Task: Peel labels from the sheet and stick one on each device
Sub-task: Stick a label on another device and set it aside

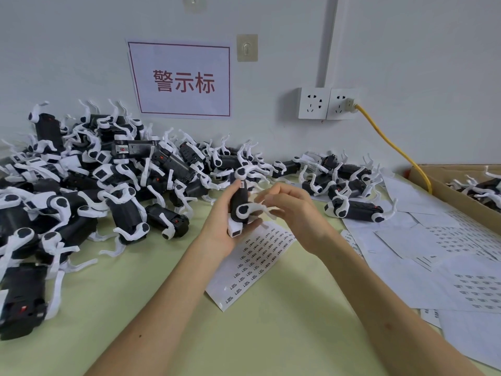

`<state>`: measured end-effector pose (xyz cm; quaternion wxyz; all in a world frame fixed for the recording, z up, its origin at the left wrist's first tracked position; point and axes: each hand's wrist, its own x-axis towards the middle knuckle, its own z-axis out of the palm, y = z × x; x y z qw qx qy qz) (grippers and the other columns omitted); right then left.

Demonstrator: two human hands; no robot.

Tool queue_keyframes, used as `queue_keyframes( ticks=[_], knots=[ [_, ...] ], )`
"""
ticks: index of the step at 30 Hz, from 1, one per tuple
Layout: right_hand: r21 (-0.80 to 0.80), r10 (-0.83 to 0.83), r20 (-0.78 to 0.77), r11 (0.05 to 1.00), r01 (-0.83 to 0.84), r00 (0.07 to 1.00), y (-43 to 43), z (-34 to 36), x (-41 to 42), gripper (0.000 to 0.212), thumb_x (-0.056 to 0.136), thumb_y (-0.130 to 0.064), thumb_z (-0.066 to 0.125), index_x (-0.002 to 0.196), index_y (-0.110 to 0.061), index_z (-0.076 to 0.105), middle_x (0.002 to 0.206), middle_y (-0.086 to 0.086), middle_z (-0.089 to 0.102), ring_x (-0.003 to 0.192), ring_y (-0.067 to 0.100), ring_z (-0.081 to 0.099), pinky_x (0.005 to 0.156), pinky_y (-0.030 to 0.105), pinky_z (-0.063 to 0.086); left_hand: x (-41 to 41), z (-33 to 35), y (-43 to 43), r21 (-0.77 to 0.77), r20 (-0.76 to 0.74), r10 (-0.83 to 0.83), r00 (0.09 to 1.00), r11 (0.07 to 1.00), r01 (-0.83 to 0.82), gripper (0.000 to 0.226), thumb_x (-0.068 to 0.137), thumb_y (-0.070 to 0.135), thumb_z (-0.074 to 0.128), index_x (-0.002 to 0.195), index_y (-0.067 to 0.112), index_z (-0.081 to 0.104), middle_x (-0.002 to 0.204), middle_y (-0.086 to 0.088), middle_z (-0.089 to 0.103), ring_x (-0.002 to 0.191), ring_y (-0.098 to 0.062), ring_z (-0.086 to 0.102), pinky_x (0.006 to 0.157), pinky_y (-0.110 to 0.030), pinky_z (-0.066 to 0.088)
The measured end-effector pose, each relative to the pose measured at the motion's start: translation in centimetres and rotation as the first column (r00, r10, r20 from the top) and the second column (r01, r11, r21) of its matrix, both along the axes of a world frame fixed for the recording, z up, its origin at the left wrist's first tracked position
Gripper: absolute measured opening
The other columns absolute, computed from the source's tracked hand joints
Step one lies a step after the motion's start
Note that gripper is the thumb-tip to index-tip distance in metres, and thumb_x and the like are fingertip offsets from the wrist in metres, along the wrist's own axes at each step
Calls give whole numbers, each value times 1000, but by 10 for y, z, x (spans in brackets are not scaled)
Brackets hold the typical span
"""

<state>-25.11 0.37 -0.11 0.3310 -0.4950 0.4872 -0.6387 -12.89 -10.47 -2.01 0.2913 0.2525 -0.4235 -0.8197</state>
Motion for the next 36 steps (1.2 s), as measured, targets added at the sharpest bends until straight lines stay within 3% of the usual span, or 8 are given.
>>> queue_keyframes(
  ticks=[4, 13, 20, 22, 27, 30, 33, 36],
  knots=[
    [-72, -187, 138, 978, 198, 973, -1, 0, -10, 12, 77, -15, 65, 66, -19, 66, 76, 3, 66, 72, 16, 57, 72, 27, 45, 4, -1, -8, 138, -69, 40, 997, 990, -31, 50, 91, 56, 60, 72, 14, 77, 77, -4, 72, 68, -21, 70, 80, -37, 56],
    [62, -344, 331, 937, 343, 879, -2, -7, -24, 9, 80, -23, 64, 79, -14, 62, 70, -1, 61, 58, 12, 54, 62, 26, 42, 6, 6, 4, 96, -287, -169, 943, 974, 204, 55, 94, 53, 56, 85, 4, 81, 89, -10, 75, 84, -28, 74, 75, -34, 62],
    [107, -307, 224, 951, 290, 925, -4, -5, -19, 45, 85, -45, 59, 121, -17, 63, 97, 1, 69, 67, 15, 64, 70, 32, 48, 6, 7, 8, 21, -134, -254, 958, 966, 259, 55, 94, 50, 56, 92, 0, 77, 95, -17, 74, 75, -30, 73, 66, -38, 63],
    [103, -248, 200, 967, 231, 948, -4, -5, -16, 39, 95, -49, 55, 126, -25, 60, 115, 3, 66, 72, 16, 68, 77, 37, 53, 8, 7, 8, 1, -109, -342, 933, 939, 345, 56, 91, 51, 56, 96, 0, 79, 99, -17, 74, 77, -30, 72, 65, -37, 63],
    [105, 2, 45, 994, -7, 999, 0, -5, -20, 47, 89, -38, 53, 123, -6, 60, 114, 12, 64, 89, 40, 60, 88, 47, 52, 13, 9, 7, -55, -25, -578, 816, 815, 576, 57, 97, 51, 46, 111, 6, 78, 110, -19, 74, 73, -30, 71, 65, -39, 61],
    [87, 110, 11, 990, -111, 994, 5, 0, -24, 29, 84, -19, 54, 107, -4, 62, 91, 10, 61, 76, 26, 54, 75, 30, 50, 12, 8, 3, -54, 0, -637, 770, 769, 637, 59, 98, 55, 49, 116, 5, 75, 113, -20, 73, 73, -30, 73, 66, -41, 63],
    [100, -43, 44, 994, 38, 998, 5, 1, -30, 25, 79, -17, 57, 99, -5, 66, 91, 11, 61, 78, 24, 55, 63, 29, 47, 10, 6, 4, -14, 22, -594, 804, 804, 594, 62, 99, 56, 50, 116, 2, 76, 112, -25, 72, 83, -34, 75, 75, -46, 64],
    [83, -175, 147, 983, 165, 973, 7, 1, -38, 21, 81, -19, 56, 89, -6, 70, 87, 13, 60, 61, 21, 56, 52, 30, 51, 6, 2, 3, 89, -22, -361, 932, 928, 361, 43, 95, 34, 57, 117, -1, 69, 102, -27, 74, 85, -37, 75, 70, -46, 65]
  ],
)
